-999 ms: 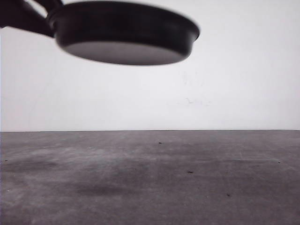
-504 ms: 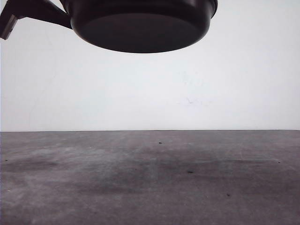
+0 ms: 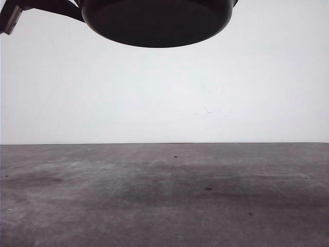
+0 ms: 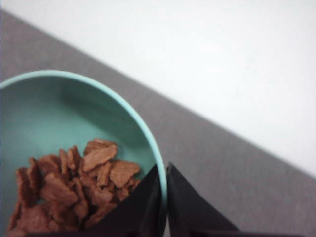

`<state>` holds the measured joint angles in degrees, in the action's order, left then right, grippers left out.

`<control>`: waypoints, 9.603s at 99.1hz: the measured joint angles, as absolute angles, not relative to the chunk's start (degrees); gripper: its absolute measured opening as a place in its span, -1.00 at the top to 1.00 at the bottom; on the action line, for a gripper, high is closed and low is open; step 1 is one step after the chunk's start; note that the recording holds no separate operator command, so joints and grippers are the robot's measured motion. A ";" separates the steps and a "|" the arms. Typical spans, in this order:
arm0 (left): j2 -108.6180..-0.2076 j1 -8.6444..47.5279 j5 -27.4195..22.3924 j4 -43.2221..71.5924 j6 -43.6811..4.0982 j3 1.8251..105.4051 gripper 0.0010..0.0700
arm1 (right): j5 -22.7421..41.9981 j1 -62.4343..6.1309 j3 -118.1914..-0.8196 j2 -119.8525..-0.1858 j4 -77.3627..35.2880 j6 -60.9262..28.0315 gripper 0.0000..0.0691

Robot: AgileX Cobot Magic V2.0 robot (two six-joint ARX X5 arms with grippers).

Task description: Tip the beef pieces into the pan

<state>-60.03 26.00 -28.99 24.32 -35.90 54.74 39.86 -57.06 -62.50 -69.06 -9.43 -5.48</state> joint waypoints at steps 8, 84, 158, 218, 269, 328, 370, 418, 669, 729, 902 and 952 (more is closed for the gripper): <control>-60.05 26.00 -29.06 24.32 -35.90 55.51 0.87 | 40.21 -58.17 -61.06 -69.10 -3.40 -9.19 0.97; -60.05 21.96 -30.39 24.14 -36.25 56.29 0.87 | 41.60 -61.82 -60.82 -69.12 17.96 -51.42 0.97; -60.05 20.10 -31.53 22.48 -38.22 56.29 0.87 | 33.91 -62.61 -60.80 -69.12 26.30 -70.54 0.97; -60.05 20.10 -31.75 22.50 -38.37 56.29 0.87 | 32.53 -62.19 -60.82 -69.01 33.45 -75.24 0.97; -60.05 20.10 -31.83 22.48 -37.17 56.29 0.87 | 31.68 -47.59 -64.27 -60.84 0.64 -22.68 0.96; -60.05 20.12 -31.27 19.57 -35.99 56.29 0.87 | -10.74 -3.11 -53.78 -70.98 -39.33 13.61 0.95; -60.05 20.12 -31.99 19.86 -35.99 56.29 0.87 | -9.48 -5.63 -45.58 -75.75 -28.77 16.56 0.95; -60.05 20.14 -31.99 19.90 -35.99 56.29 0.87 | -8.99 -7.86 -45.58 -79.96 -27.73 16.75 0.90; -95.83 24.14 -20.43 13.39 -33.04 56.73 -0.99 | -8.99 -15.05 -74.43 -35.97 -61.01 15.16 0.97; -48.56 24.14 14.02 28.67 -23.92 56.73 -0.53 | -2.04 -15.05 -69.95 -36.07 -51.64 7.09 0.97; -20.67 24.14 27.00 35.38 -16.05 55.31 0.99 | 1.13 -8.03 -24.58 -11.33 -15.92 4.51 0.97; -20.69 24.14 27.00 35.35 -16.08 55.31 0.99 | -6.13 -3.75 -2.39 -0.14 -13.63 5.72 0.97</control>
